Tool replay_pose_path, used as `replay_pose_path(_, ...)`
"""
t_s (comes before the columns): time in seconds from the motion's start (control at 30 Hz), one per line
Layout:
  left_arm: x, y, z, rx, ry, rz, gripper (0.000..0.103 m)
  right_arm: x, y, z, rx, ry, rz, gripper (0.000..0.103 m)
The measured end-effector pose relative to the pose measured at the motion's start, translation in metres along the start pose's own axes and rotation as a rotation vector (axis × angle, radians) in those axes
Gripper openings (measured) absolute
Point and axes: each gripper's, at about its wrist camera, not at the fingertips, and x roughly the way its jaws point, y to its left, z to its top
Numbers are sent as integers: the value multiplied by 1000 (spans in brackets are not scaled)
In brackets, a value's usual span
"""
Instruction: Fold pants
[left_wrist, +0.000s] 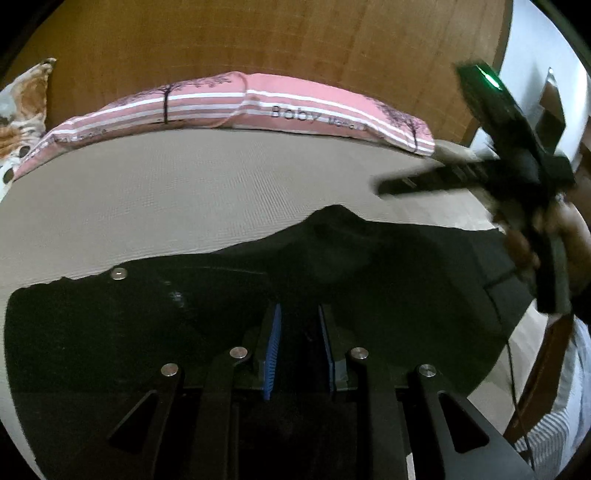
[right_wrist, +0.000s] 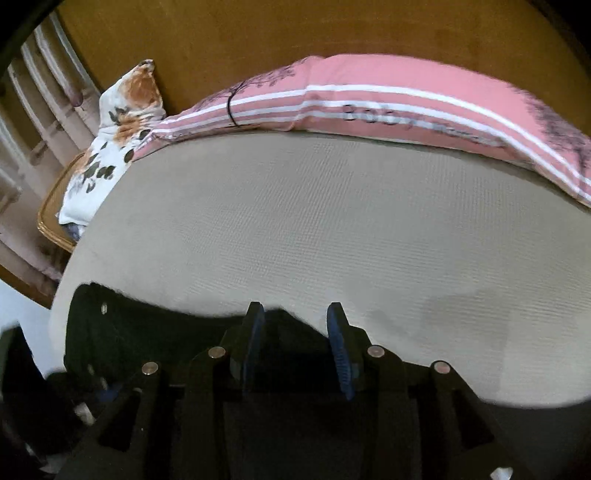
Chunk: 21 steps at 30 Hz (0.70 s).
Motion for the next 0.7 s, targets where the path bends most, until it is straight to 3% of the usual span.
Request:
replay_pose_path(0.17,9,13,-12,-47,71,42,22,-7,-29,-40,59,59,-120,34)
replay_pose_path(0.33,7,22,-19,-85,82,4,22,-1,-71,-68,156,79,-217,31)
replay_pose_path(0.4,4,18,-19,-79,92,23,22,-7,-85,-72,209,48,-216,29)
replay_pose_path(0.47,0,9,-18,-51,102,35,24,-16,-95,-76,256,29,-244,34)
replay_pose_path(0.7,-12,-43,-25,102,102,-42,28,-89,-135,-126,467,-116,-150,34)
